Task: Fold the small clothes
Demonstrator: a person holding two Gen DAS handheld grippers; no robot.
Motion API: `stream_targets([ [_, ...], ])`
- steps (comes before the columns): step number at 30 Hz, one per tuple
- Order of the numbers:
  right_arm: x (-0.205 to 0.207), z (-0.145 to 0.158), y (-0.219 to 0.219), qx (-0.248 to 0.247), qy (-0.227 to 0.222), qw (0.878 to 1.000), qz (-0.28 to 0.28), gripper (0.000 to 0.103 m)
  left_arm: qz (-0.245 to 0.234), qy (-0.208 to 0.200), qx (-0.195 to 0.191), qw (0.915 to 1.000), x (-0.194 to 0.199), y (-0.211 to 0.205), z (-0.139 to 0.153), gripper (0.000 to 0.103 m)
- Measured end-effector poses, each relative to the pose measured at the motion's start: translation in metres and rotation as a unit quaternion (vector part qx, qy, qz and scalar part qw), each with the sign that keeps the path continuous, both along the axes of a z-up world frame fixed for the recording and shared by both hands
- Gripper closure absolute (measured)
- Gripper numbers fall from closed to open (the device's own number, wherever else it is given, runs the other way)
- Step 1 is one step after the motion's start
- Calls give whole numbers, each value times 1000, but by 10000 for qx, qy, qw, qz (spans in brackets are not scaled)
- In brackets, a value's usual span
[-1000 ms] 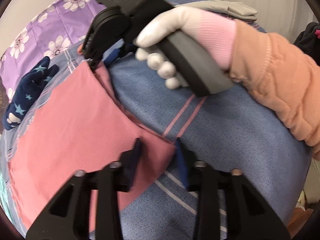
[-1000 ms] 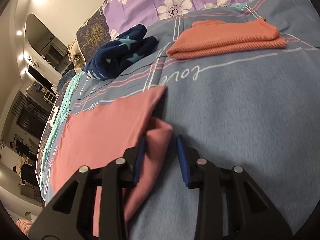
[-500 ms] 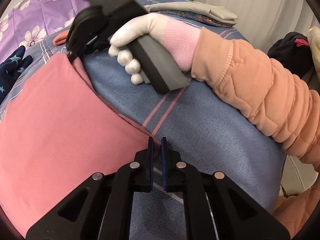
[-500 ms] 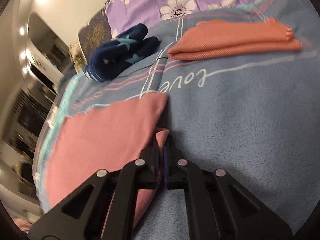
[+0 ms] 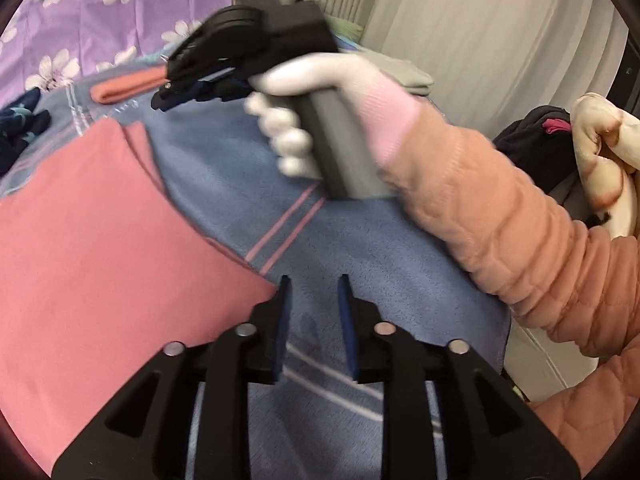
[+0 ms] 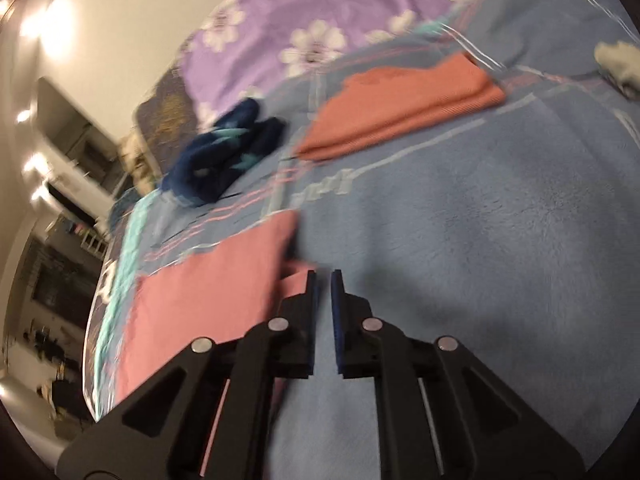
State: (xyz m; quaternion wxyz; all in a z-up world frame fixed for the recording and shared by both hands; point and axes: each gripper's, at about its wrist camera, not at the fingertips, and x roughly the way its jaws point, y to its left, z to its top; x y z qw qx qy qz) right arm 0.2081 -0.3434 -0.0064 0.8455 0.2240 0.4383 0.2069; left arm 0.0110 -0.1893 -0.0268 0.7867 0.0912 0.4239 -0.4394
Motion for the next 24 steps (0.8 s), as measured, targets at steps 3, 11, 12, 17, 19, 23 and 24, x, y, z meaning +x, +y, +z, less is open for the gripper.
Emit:
stream_targets([
  [3,-31,11,30,-49,-192,9964,827,86,282,-49,95,9995,-2,21,-1,70],
  [11,-68,-22,73,-897,205,9874,1285,79,1877,-118,-268,9818,-13,139,9,64],
  [12,-68,-12,74,-1011,213,9885,1107,80,2271,-161,-351,9731,-14,168,12,64],
  [17,-96,41,116,-1987,-668,9711,1142,76,3882,-389,-677,9183,-32,291,18,64],
  [19,-119,54,149,-2120,-1031,9601,1505,75,4499,-393,-720,8893,-43,336,14,64],
  [23,-171,56,233,-2457,-1724,9186,2570,66,4974,-271,-901,8624,-65,386,4,64],
  [24,-186,50,259,-2582,-1854,9027,2900,66,4968,-213,-933,8626,-66,390,0,64],
])
